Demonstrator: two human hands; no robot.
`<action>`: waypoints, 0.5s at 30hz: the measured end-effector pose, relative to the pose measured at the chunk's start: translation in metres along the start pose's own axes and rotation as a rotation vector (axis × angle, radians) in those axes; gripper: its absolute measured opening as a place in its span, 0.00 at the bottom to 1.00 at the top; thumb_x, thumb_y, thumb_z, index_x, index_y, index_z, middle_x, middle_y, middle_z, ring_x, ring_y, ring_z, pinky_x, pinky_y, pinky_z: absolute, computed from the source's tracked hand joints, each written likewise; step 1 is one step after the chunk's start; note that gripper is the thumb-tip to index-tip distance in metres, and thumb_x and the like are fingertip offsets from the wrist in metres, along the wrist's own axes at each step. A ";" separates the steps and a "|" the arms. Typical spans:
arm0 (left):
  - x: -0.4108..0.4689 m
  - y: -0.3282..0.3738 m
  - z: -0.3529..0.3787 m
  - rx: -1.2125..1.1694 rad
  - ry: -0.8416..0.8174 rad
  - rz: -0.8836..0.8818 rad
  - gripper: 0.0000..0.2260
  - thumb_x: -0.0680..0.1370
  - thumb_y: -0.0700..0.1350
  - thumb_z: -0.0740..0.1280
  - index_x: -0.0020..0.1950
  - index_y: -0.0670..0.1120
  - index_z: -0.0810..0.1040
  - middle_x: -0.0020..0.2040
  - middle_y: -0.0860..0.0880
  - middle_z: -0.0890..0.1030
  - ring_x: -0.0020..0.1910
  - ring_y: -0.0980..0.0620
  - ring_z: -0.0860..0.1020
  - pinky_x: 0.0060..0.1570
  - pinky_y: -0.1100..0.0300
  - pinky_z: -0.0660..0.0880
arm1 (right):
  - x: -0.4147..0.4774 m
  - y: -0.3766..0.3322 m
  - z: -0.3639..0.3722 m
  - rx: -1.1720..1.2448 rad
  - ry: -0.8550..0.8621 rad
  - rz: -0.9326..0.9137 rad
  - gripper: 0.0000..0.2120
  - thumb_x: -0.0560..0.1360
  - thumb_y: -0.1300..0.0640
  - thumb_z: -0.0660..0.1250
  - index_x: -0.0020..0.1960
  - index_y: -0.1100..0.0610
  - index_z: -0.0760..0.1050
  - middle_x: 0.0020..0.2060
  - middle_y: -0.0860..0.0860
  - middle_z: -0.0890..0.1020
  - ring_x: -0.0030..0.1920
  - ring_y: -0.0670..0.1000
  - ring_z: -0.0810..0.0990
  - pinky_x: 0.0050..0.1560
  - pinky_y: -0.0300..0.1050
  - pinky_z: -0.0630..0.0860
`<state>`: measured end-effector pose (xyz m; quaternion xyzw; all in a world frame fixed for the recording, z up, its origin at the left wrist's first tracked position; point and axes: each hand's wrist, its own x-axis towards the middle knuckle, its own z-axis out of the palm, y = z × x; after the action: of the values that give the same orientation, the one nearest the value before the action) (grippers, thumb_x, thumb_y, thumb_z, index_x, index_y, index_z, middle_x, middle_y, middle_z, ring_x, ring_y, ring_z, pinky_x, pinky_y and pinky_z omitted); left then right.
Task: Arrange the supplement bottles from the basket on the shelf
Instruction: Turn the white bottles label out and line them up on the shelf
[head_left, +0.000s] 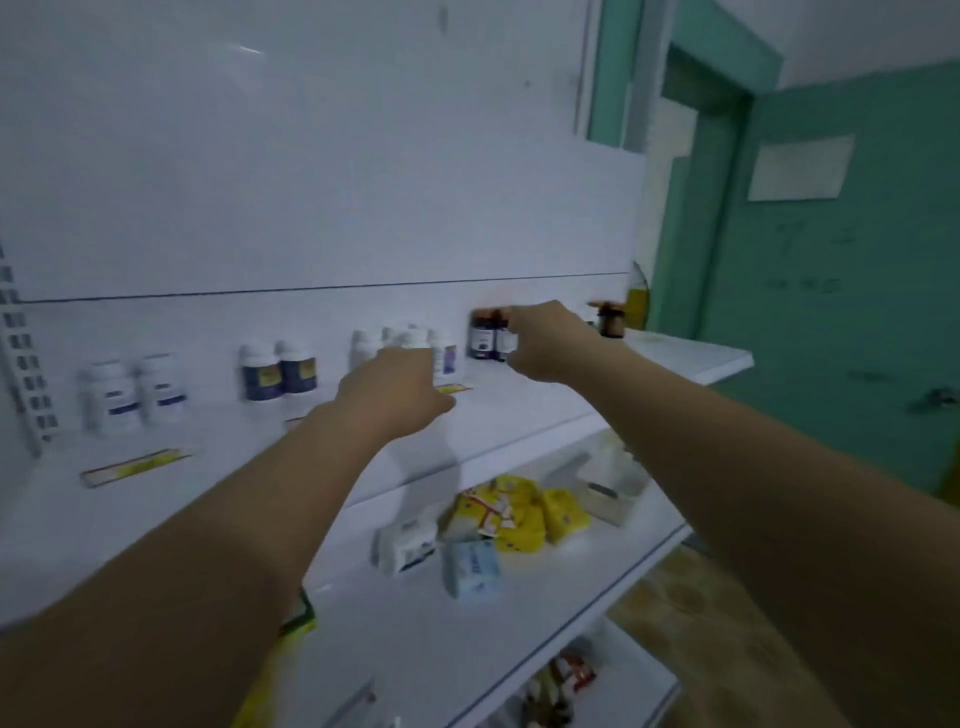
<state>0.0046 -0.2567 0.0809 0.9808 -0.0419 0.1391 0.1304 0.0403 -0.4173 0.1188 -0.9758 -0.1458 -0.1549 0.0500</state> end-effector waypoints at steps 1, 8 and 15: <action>0.009 0.024 0.011 0.004 -0.019 0.023 0.20 0.76 0.55 0.65 0.63 0.45 0.72 0.59 0.45 0.76 0.56 0.44 0.74 0.55 0.52 0.72 | -0.005 0.029 -0.002 -0.013 -0.011 0.035 0.16 0.77 0.60 0.59 0.63 0.62 0.72 0.57 0.59 0.76 0.53 0.57 0.76 0.45 0.45 0.73; 0.078 0.133 0.067 -0.019 -0.072 0.134 0.17 0.77 0.55 0.63 0.60 0.46 0.72 0.55 0.45 0.75 0.50 0.48 0.74 0.49 0.54 0.73 | 0.009 0.166 -0.002 -0.042 -0.042 0.239 0.11 0.75 0.64 0.60 0.55 0.63 0.74 0.39 0.53 0.74 0.36 0.51 0.72 0.32 0.40 0.68; 0.165 0.139 0.097 -0.020 -0.016 0.158 0.14 0.77 0.55 0.64 0.53 0.45 0.72 0.52 0.46 0.77 0.46 0.48 0.74 0.45 0.55 0.73 | 0.080 0.200 0.038 -0.033 -0.036 0.183 0.12 0.76 0.61 0.60 0.59 0.61 0.73 0.51 0.56 0.77 0.47 0.55 0.76 0.40 0.41 0.71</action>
<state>0.1711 -0.4242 0.0716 0.9741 -0.1216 0.1409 0.1283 0.1843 -0.5806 0.0974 -0.9884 -0.0542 -0.1346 0.0450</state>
